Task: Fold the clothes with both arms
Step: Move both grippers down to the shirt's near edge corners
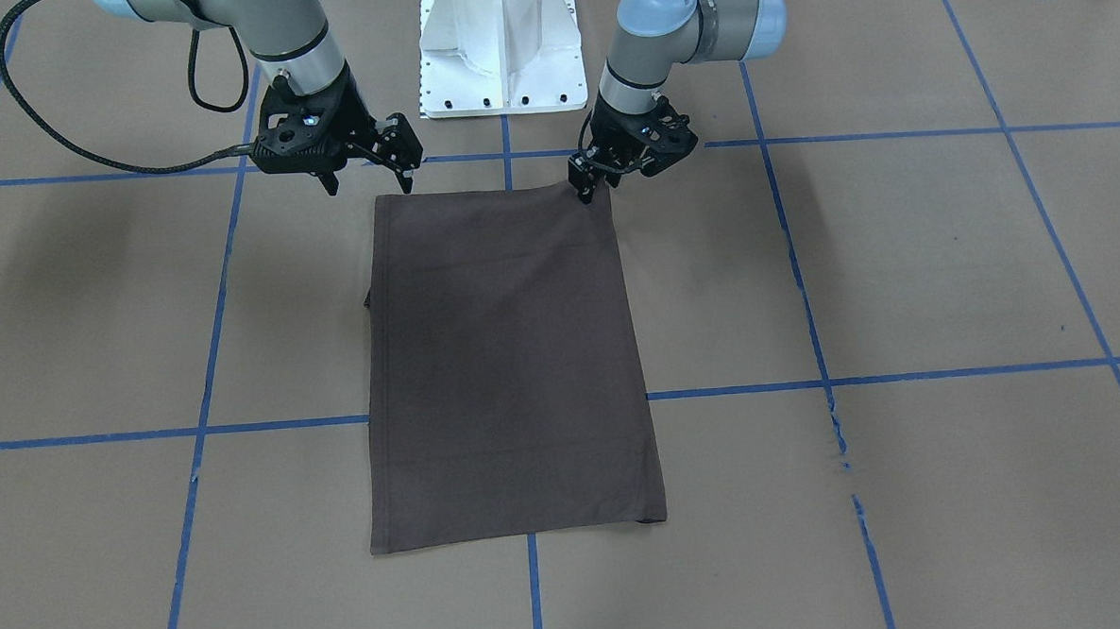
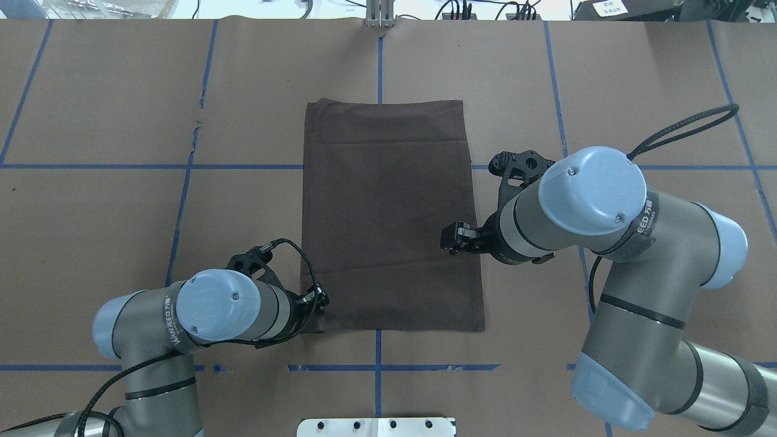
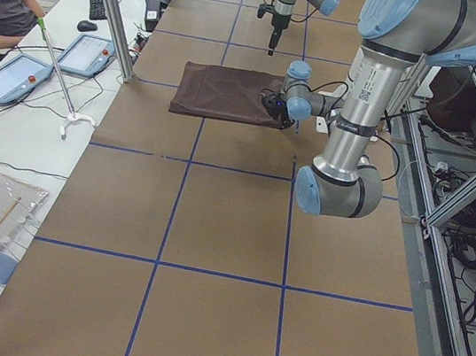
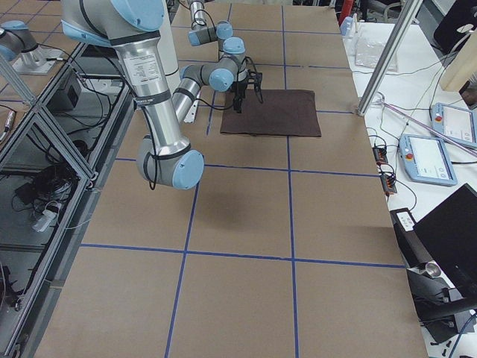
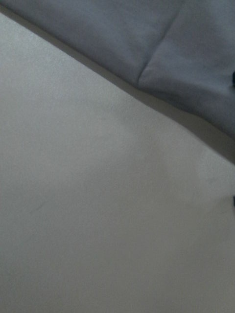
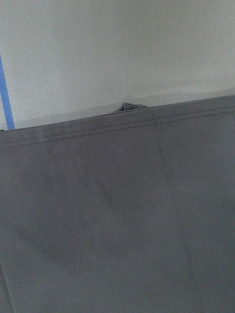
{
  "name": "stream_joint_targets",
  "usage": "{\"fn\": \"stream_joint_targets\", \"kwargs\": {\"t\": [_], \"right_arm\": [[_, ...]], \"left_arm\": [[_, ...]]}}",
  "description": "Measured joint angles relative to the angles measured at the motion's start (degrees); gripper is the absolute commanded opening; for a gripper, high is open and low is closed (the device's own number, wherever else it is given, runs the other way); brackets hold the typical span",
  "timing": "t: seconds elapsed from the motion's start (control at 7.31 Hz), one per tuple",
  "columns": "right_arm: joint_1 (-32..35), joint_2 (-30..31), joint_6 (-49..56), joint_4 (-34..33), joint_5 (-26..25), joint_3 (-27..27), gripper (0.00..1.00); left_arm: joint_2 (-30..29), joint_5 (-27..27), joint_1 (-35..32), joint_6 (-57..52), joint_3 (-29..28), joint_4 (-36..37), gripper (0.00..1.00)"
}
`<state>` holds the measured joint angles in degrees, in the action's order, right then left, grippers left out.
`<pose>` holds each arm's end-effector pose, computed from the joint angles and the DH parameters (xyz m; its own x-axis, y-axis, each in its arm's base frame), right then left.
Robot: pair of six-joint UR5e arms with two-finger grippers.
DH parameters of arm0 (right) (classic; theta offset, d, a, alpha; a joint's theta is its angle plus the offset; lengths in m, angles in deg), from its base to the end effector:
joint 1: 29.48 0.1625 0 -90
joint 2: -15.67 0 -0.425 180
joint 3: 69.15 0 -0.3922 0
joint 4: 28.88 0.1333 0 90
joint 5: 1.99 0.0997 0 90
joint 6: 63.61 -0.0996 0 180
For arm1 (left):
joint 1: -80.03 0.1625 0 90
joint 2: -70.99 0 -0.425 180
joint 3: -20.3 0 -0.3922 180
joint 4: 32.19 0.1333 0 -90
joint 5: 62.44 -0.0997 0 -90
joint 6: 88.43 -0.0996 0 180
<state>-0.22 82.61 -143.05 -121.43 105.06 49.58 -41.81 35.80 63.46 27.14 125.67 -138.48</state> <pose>-0.4257 -0.3578 0.2320 0.6101 0.1410 0.7797 -0.1645 0.9851 -0.0494 0.5519 -0.2884 0.2881 0.4290 -0.5733 -0.6981 0.3942 0.8141 -0.4264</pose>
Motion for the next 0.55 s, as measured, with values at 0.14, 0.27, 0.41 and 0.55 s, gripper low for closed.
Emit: {"fn": "stream_joint_targets", "kwargs": {"t": [0.14, 0.27, 0.41, 0.55], "right_arm": [[0.0, 0.02, -0.01, -0.02, 0.0, 0.01, 1.0], [0.03, 0.03, -0.01, -0.06, 0.0, 0.02, 1.0], [0.06, 0.06, -0.01, -0.08, 0.0, 0.01, 1.0], [0.11, 0.09, -0.01, -0.08, 0.0, 0.02, 1.0]], "left_arm": [[0.01, 0.01, 0.0, 0.0, 0.05, 0.02, 0.52], [0.03, 0.01, 0.16, 0.0, 0.06, 0.02, 0.51], [0.02, 0.01, 0.41, 0.0, 0.06, 0.03, 0.51], [-0.02, 0.01, 0.72, 0.0, 0.07, 0.03, 0.47]]}}
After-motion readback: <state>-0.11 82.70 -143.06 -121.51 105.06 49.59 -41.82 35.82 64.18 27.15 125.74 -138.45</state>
